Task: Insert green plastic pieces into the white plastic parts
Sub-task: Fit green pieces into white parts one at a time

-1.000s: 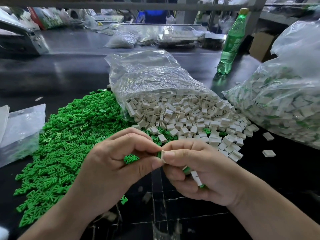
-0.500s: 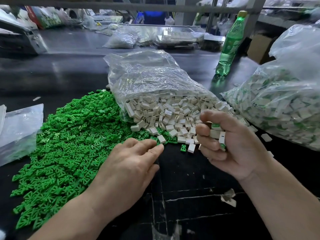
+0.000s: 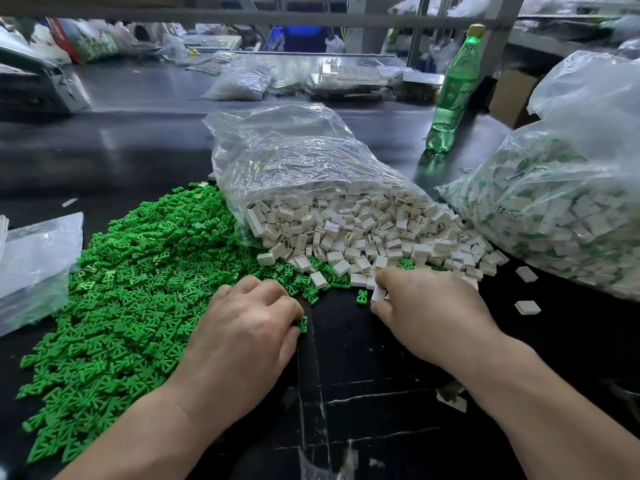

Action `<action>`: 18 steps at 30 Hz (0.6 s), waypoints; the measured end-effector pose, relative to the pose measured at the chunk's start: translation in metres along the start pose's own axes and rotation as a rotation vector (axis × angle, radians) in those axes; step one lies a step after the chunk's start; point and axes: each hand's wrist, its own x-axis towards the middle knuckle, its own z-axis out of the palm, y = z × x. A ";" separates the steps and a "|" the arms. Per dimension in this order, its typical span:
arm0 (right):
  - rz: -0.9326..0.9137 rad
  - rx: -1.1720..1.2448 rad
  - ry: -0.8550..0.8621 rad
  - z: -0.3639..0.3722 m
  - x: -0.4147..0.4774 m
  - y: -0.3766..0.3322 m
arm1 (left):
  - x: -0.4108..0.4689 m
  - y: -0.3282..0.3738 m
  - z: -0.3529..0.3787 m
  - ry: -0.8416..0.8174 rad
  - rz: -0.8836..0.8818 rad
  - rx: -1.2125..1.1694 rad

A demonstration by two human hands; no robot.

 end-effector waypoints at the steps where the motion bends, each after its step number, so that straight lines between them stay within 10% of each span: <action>1: -0.005 0.002 0.000 0.000 0.000 0.000 | 0.000 0.000 0.000 0.005 -0.003 -0.009; 18: -0.048 0.036 0.018 -0.003 -0.001 -0.003 | -0.002 0.003 -0.003 0.041 -0.014 -0.132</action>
